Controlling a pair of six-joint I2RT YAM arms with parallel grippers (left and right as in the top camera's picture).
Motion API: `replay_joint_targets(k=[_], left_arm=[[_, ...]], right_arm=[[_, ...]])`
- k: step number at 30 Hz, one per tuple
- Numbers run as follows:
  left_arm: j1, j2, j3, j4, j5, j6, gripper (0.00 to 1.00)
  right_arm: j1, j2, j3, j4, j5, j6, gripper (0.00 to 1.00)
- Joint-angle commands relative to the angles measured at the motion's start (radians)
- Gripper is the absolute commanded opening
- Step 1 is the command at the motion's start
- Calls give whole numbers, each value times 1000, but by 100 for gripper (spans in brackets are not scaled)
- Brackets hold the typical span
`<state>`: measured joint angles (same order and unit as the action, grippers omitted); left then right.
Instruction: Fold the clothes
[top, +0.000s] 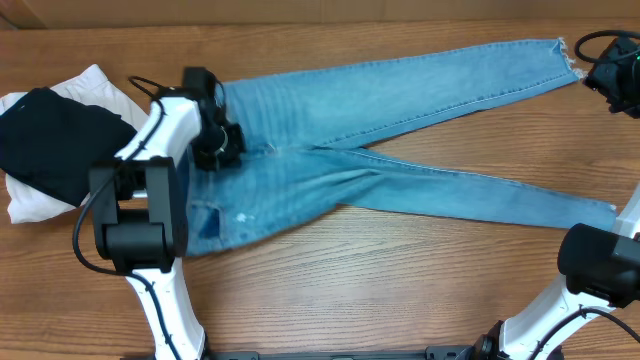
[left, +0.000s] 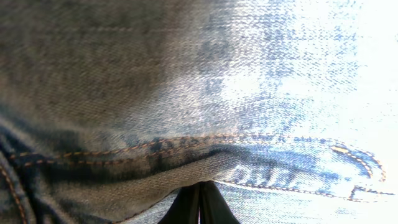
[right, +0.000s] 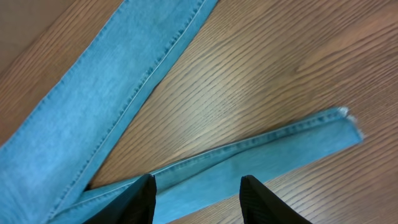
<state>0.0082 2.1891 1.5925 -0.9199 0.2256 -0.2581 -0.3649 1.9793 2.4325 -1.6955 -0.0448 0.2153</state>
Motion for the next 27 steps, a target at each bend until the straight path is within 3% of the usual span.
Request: replay_joint_targets(k=[1, 6, 10, 12, 17, 20, 27], left_arm=[[49, 119, 63, 26, -109, 101, 8], [64, 119, 246, -25, -101, 106, 8], [64, 119, 383, -182, -103, 138, 11], [64, 118, 453, -302, -108, 140, 6], [73, 97, 563, -536, -319, 32, 4], [97, 94, 559, -547, -394, 15, 4], [182, 96, 418, -447, -394, 38, 4]], right_arm=[[5, -34, 1, 2, -2, -3, 47], [5, -34, 1, 2, -2, -3, 47], [5, -34, 1, 2, -2, -7, 47], [5, -34, 1, 2, -2, -7, 47], [5, -34, 2, 2, -2, -7, 47], [5, -34, 1, 2, -2, -7, 47], [5, -34, 2, 2, -2, -7, 47]])
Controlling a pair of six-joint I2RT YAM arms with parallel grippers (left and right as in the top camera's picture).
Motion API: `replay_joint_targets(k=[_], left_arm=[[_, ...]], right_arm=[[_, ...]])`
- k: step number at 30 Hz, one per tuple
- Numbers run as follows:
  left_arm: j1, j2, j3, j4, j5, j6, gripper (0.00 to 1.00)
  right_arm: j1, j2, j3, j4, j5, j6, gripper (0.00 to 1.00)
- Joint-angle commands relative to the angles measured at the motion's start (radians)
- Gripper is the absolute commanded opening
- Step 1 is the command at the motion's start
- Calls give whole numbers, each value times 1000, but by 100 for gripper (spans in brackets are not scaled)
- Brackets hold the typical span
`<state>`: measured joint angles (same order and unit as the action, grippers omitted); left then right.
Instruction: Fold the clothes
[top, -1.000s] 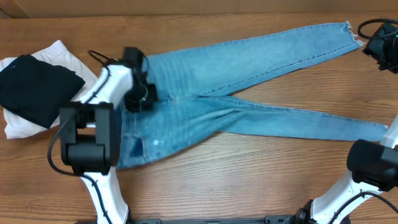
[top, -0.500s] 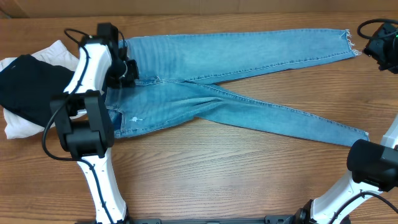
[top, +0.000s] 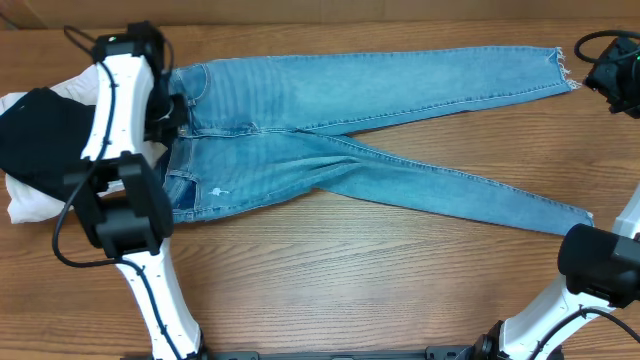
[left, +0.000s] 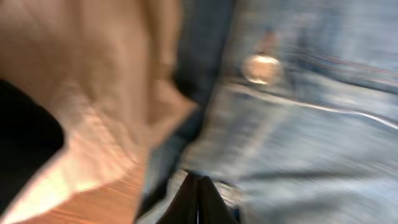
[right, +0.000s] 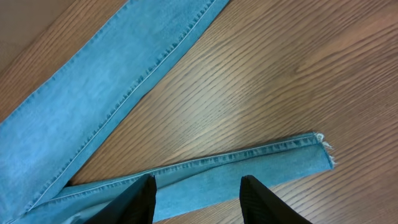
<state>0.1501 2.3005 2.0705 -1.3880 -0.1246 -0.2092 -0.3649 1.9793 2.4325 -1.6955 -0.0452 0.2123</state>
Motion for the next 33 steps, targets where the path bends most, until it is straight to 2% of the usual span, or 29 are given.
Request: replay_joint_targets(k=[1, 6, 12, 17, 25, 33], left_arm=[[67, -15, -92, 55, -44, -4, 4], [173, -15, -173, 144, -43, 19, 4], [310, -16, -183, 153, -36, 19, 4], [382, -17, -183, 154, 105, 51, 4], [351, -58, -149, 148, 292, 126, 4], [246, -233, -111, 124, 354, 128, 7]], right_arm=[[5, -34, 2, 2, -2, -4, 47], [5, -34, 2, 2, -2, -4, 47], [5, -34, 1, 2, -2, -4, 47], [5, -34, 2, 2, -2, -4, 47], [5, -34, 1, 2, -2, -4, 48], [5, -34, 1, 2, -2, -4, 48]])
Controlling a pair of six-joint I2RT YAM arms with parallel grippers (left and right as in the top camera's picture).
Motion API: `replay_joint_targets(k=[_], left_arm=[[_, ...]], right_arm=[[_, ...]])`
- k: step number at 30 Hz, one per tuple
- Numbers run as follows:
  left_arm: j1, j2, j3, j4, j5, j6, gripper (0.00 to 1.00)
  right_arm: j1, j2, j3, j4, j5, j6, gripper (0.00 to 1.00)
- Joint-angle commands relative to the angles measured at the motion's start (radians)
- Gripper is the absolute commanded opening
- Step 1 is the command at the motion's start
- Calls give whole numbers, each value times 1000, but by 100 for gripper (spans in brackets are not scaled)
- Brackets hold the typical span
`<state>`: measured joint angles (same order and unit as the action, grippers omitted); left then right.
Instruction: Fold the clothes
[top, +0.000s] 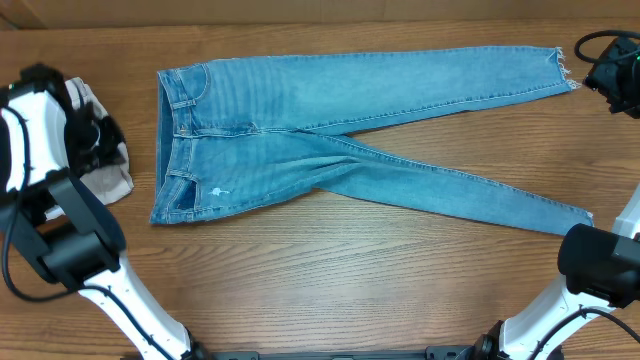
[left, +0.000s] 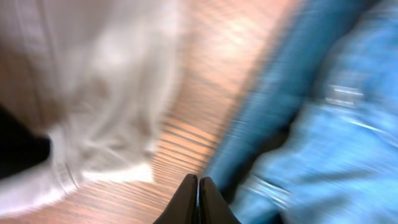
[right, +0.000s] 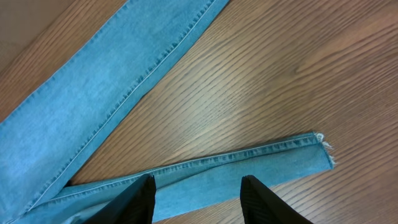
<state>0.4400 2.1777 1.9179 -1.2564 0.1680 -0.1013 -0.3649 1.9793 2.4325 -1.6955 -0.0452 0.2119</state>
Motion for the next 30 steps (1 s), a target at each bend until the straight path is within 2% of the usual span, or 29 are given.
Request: replay_joint_targets(k=[1, 7, 15, 20, 25, 30], left_arm=[[-67, -121, 42, -19, 61, 21, 8], [-201, -111, 14, -90, 51, 20, 7], [-372, -105, -196, -50, -76, -21, 9], [-389, -105, -369, 32, -86, -39, 9], [-388, -105, -510, 97, -90, -51, 9], [-388, -105, -571, 113, -91, -57, 10]], right_arm=[[5, -34, 1, 2, -2, -3, 48], [5, -34, -81, 2, -11, -2, 51], [-22, -34, -430, 87, -24, 22, 54], [-114, -34, -663, 212, -20, 76, 54], [-222, -34, -815, 291, -23, 92, 54], [-313, -34, -924, 379, -15, 104, 54]])
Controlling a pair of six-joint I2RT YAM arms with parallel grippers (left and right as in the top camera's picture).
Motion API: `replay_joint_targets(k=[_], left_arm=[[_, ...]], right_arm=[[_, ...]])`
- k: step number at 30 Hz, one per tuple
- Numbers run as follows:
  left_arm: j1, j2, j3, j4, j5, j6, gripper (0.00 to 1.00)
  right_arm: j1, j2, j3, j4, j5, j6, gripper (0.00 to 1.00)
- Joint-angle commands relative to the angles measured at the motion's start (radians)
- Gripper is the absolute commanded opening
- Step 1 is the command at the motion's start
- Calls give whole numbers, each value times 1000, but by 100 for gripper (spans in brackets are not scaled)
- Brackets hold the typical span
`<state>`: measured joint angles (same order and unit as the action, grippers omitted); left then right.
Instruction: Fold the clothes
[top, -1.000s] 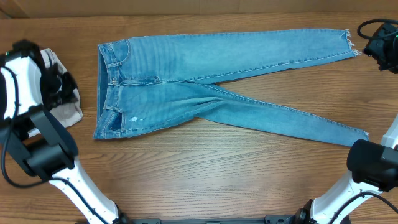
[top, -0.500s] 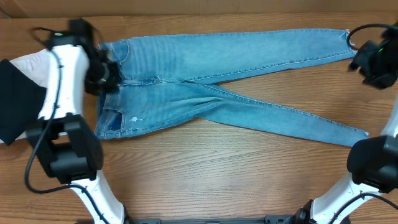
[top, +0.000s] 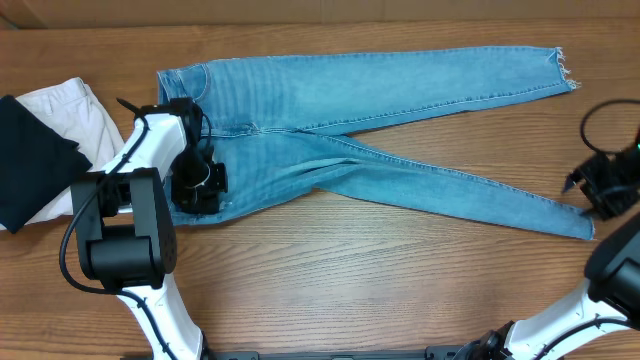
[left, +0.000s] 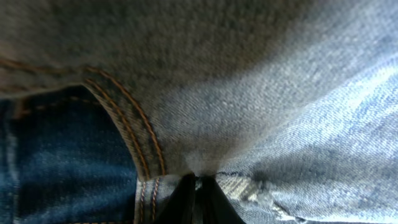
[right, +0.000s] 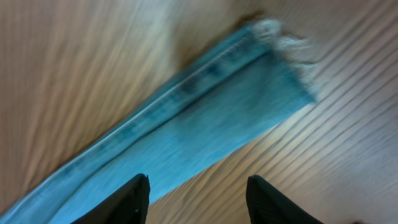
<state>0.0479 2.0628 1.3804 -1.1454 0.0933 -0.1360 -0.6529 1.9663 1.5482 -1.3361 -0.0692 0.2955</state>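
Observation:
Light blue jeans (top: 330, 100) lie flat, waist to the left and both legs fanned out to the right. My left gripper (top: 197, 188) is at the waist's near corner. In the left wrist view its fingers (left: 198, 186) are shut on a pinch of denim (left: 249, 93) beside an orange-stitched seam. My right gripper (top: 597, 192) stands open just right of the near leg's frayed hem (top: 582, 225). The right wrist view shows that hem (right: 267, 81) ahead of the spread gripper (right: 202, 196), with nothing between the fingers.
A white garment (top: 75, 115) with a black garment (top: 30, 165) on it lies at the table's left edge, close to the waistband. A black cable (top: 605, 115) loops above my right gripper. The far leg's hem (top: 560, 65) reaches the back right.
My left gripper was out at the far left beside the white garment and is now shut on the jeans' near waist corner. My right gripper has come from the back right corner to the near leg's hem.
At first my left gripper was shut on the jeans near the waist, the jeans lying slanted. Then the waist lay further left and straighter, the gripper at its far corner. Then the gripper was off by the white garment. Now it grips the near waist corner.

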Motion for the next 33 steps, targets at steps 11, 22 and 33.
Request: replay_joint_targets(k=[11, 22, 33], left_arm=[[4, 10, -43, 8, -23, -29, 11], [4, 10, -43, 6, -23, -29, 13], [4, 10, -43, 6, -23, -29, 15]], right_arm=[[-127, -20, -164, 193, -4, 20, 56], [-127, -19, -168, 266, 46, 20, 58], [-127, -17, -238, 324, 25, 19, 50]])
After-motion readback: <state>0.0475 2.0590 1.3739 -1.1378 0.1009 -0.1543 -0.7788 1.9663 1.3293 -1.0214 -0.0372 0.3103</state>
